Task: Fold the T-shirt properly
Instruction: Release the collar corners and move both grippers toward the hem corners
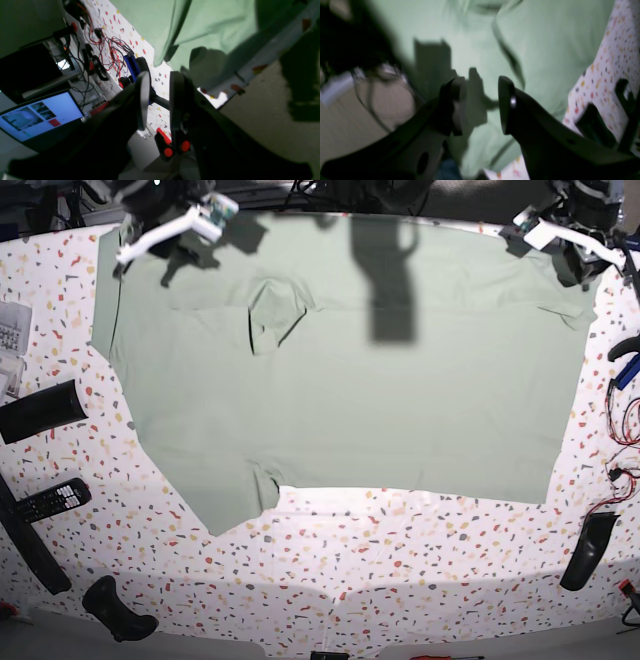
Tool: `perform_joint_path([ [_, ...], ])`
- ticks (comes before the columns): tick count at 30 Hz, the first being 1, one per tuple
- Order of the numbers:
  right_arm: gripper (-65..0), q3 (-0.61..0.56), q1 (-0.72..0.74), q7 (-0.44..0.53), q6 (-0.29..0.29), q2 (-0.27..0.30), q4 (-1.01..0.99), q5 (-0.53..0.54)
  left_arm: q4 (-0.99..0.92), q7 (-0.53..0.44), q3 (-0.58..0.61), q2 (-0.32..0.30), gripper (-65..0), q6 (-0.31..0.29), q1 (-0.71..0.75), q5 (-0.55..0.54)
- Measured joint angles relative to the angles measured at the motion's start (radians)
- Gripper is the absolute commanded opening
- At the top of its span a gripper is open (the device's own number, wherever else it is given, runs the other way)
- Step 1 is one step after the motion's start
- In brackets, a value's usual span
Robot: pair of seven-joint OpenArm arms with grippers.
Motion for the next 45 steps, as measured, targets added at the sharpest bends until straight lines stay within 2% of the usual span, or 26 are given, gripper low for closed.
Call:
perform_joint_path([
  [4, -43.8, -0.001, 0.067, 0.02, -0.03, -0.003, 0.0, 0.033, 0.001, 0.032, 0.0, 0.0, -52.3, 0.003, -0.047, -0.003],
  [7, -43.8, -0.001, 0.105, 0.021, -0.057, -0.031, 0.0, 0.035, 0.001, 0.029, 0.0, 0.0, -52.3, 0.002, -0.093, -0.006],
  [16, -43.8, -0.001, 0.198, 0.02, -0.06, -0.121, 0.0, 0.04, 0.001, 0.021, 0.0, 0.003, -52.3, 0.002, -0.211, -0.012],
  [21, -43.8, -0.001, 0.266, 0.021, -0.061, -0.197, 0.0, 0.04, 0.001, 0.021, 0.0, 0.003, -52.3, 0.002, -0.282, -0.129],
  [25, -43.8, -0.001, 0.269, 0.02, -0.061, -0.202, 0.0, 0.039, 0.001, 0.01, 0.0, 0.003, -52.3, 0.001, -0.323, -0.184],
  [28, -43.8, -0.001, 0.269, 0.008, -0.062, -0.202, 0.0, 0.039, 0.001, -0.066, 0.001, 0.004, -52.3, 0.002, -0.362, -0.236],
  [34, -43.8, -0.001, 0.263, -0.102, -0.064, -0.212, 0.0, 0.04, 0.001, -0.058, 0.001, 0.039, -52.3, 0.01, -0.366, -0.24],
  [36, -43.8, -0.001, 0.263, -0.172, -0.064, -0.211, 0.0, 0.04, 0.001, -0.073, 0.001, 0.038, -52.3, 0.056, -0.367, -0.24],
  [39, -43.8, -0.001, 0.263, -0.294, -0.068, -0.211, 0.0, 0.04, 0.001, -0.094, 0.001, 0.038, -52.3, 0.174, -0.367, -0.243],
  [42, -43.8, -0.001, 0.258, -0.291, -0.094, -0.198, 0.0, 0.042, 0.001, -0.128, 0.001, 0.038, -52.3, 0.286, -0.369, -0.24],
  [44, -43.8, -0.001, 0.258, -0.257, -0.101, -0.169, 0.0, 0.047, 0.001, -0.125, 0.001, 0.036, -52.3, 0.29, -0.375, -0.241],
  [45, -43.8, -0.001, 0.264, -0.227, -0.101, -0.159, 0.0, 0.047, 0.001, -0.12, 0.001, 0.037, -52.3, 0.289, -0.382, -0.276],
])
